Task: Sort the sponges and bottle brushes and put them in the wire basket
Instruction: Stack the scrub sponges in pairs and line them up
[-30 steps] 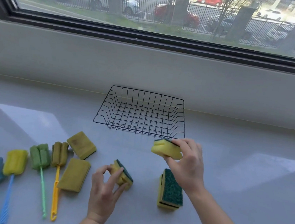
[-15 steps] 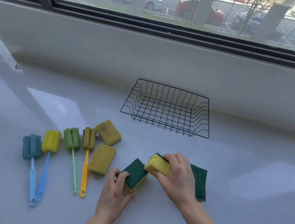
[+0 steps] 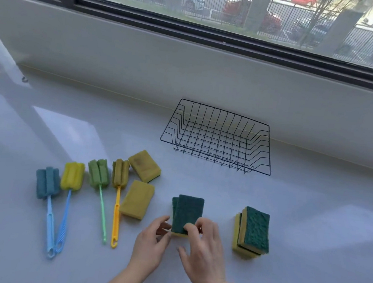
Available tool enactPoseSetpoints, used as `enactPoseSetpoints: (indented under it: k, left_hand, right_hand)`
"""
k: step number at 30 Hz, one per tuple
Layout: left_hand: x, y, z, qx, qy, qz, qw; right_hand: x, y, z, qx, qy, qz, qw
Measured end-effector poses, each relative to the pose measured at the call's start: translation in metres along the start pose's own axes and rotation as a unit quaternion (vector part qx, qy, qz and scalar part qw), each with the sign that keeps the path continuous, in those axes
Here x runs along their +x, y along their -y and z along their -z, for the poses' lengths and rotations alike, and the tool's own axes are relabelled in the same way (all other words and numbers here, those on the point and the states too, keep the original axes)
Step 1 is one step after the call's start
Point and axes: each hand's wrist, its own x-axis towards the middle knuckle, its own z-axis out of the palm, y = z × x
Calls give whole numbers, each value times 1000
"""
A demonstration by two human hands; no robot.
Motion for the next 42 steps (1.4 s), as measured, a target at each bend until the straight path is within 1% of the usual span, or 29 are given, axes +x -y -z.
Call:
enactPoseSetpoints:
  k: [2,5,7,9,10,11,12,13,15,16,18,19,21,23,25,27,28,30,32,34,36,37,40,42]
  left_hand:
    - [4,2,3,-33,2,43,999]
    - [9,1,5,-101,-9,104,989]
    - [13,-7,4,-132,-20,123,983]
    - [18,-17,1,-140,-26,122,982]
    - [21,-23,-1,-134,-26,125,983]
    - [24,-27,-3,-124,-21,128,984]
    - [27,-30,-5,-117,-17,129,985]
    - [31,-33,-7,-111,-14,132,985]
    - [37,-36,-9,-97,-19,143,985]
    - [41,-37,-11,-81,-24,145,986]
    - [46,-40,-13,-49,-31,154,986]
    - [49,-41,-14,-45,-30,159,986]
    - [53,-39,-17,-54,-13,162,985]
    - [56,-36,-18,-61,-13,168,984]
    - [57,-33,-19,-70,-41,176,981]
    - [55,-34,-15,-66,-72,177,979]
    - [55,-36,-12,-55,-89,176,979]
    - [52,-40,-2,-23,-134,162,977]
    - [49,-46,7,-6,-176,123,977]
    - [45,-54,9,-23,-172,98,980]
    - [41,-62,-2,-80,-122,99,984]
    - [39,-64,-9,-105,-100,108,984]
    - [33,-65,-29,-123,-90,129,980]
    - [31,-63,-36,-119,-85,133,980]
  right_hand:
    - [-6,1,-3,42,12,-33,999]
    - [-7,-4,2,123,-19,-93,988]
    - [-2,-5,4,180,-17,-164,970]
    - [11,-5,7,242,31,-283,928]
    - [19,-5,10,267,71,-342,898]
    - [26,-4,12,296,108,-388,866]
    - [31,-5,14,322,134,-414,841]
    - [36,-5,14,343,143,-422,827]
    - [39,-7,11,385,131,-430,806]
    - [39,-7,9,419,114,-443,784]
    - [37,-9,9,488,89,-480,723]
    - [36,-11,10,512,85,-492,699]
    - [34,-16,12,544,94,-503,665]
    - [33,-21,13,563,107,-505,646]
    - [32,-22,14,565,101,-506,644]
    - [30,-22,11,551,74,-509,657]
    - [29,-23,9,530,59,-511,674]
    - [25,-25,6,450,41,-506,734]
    - [23,-27,5,371,48,-487,789]
    - [23,-28,4,319,71,-473,819]
    - [25,-28,4,294,90,-460,833]
    - [26,-28,4,296,94,-456,834]
    - [26,-27,4,300,100,-442,839]
    - [22,-26,6,322,94,-460,822]
